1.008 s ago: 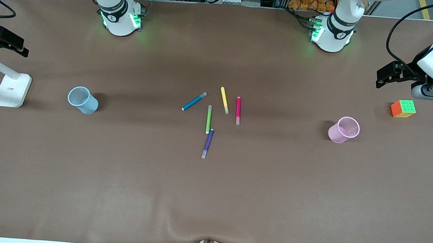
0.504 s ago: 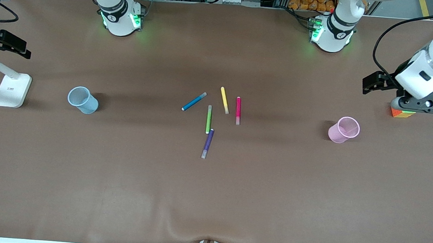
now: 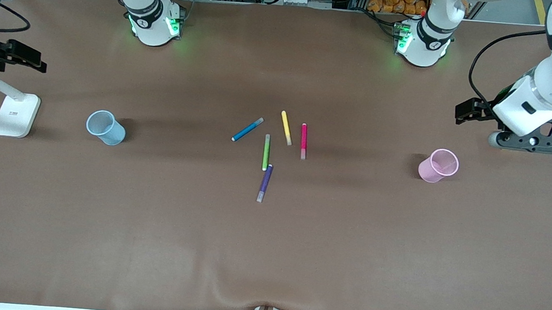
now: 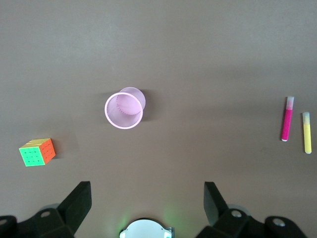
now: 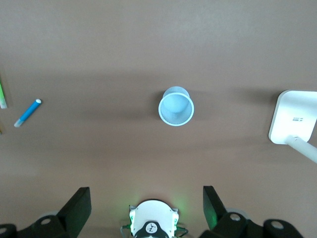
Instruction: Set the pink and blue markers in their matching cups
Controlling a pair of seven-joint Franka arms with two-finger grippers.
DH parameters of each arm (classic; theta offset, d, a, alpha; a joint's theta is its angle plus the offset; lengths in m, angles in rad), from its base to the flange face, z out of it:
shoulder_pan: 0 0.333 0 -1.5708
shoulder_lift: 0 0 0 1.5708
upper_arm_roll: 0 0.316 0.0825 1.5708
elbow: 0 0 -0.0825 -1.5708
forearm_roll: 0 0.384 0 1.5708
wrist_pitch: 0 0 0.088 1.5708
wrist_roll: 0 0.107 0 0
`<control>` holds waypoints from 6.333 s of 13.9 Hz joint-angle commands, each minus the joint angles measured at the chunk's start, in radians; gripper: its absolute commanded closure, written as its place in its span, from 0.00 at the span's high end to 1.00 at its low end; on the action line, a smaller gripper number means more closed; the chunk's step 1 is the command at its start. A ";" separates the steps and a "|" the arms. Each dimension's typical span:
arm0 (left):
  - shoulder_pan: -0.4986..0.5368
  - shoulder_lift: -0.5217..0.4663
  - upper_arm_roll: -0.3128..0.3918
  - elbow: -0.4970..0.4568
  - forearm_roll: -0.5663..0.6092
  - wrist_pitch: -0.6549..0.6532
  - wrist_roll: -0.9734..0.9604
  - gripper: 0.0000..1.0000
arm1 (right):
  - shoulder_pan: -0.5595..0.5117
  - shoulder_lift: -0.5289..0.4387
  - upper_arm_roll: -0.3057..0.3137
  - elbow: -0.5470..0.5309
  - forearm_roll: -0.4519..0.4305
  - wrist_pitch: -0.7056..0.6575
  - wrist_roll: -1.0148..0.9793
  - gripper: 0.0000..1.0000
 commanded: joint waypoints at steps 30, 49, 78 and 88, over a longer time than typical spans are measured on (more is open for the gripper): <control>-0.330 0.482 -0.031 0.197 -0.218 -0.106 -0.330 1.00 | 0.116 -0.061 0.253 -0.501 0.125 0.350 1.055 1.00; -0.402 0.640 -0.030 0.229 -0.232 0.118 -0.428 1.00 | 0.260 0.247 0.510 -0.621 0.217 1.052 1.667 0.87; -0.476 0.814 -0.019 0.234 -0.247 0.365 -0.464 1.00 | 0.280 0.371 0.510 -0.535 0.163 0.985 1.724 0.00; -0.476 0.824 -0.018 0.232 -0.227 0.375 -0.468 0.78 | 0.183 0.219 0.235 -0.337 0.177 0.168 0.973 0.00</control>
